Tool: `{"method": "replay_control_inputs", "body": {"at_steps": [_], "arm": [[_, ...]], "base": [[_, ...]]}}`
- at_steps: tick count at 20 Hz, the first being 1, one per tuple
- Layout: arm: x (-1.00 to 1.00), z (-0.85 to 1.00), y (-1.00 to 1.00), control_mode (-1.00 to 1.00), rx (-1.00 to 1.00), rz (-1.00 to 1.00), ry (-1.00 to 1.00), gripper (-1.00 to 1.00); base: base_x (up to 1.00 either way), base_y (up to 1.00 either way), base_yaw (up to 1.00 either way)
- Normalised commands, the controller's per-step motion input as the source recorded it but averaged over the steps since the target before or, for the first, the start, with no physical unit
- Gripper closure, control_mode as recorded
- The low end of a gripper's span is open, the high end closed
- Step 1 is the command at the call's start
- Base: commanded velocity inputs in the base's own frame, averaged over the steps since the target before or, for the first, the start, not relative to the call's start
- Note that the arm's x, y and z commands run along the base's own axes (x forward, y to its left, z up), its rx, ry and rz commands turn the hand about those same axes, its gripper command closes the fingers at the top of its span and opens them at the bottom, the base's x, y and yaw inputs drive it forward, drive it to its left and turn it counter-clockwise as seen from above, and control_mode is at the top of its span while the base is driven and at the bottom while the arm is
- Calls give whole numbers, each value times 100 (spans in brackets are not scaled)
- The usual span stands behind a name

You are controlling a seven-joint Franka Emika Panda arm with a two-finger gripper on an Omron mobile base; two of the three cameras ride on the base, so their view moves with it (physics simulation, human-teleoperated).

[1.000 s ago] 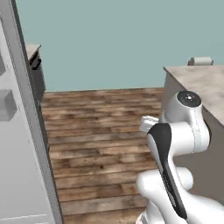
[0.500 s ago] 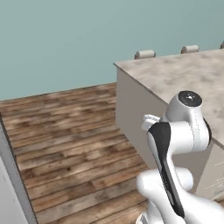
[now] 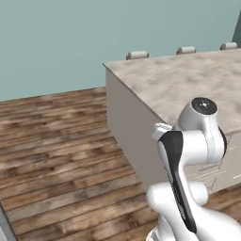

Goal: Retrieve the butter from the fridge and place it on a plate on the dining table. Then retrieve the butter knife by the fridge and place it near the plate.

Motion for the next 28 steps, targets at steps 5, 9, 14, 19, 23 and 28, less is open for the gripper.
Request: {"method": "replay_control_inputs", "body": {"at_steps": [5, 9, 14, 19, 23, 28], "arm": [[0, 0, 0, 100, 0, 0, 0, 100], [0, 0, 0, 100, 0, 0, 0, 100], [0, 0, 0, 100, 0, 0, 0, 100], [0, 0, 0, 100, 0, 0, 0, 100], [0, 0, 0, 100, 0, 0, 0, 100], [0, 0, 0, 100, 0, 0, 0, 100]], "base": [[-71, -100, 0], [-2, -100, 0], [0, -100, 2], [0, -100, 0], [0, -100, 0], [1, -100, 0]]}}
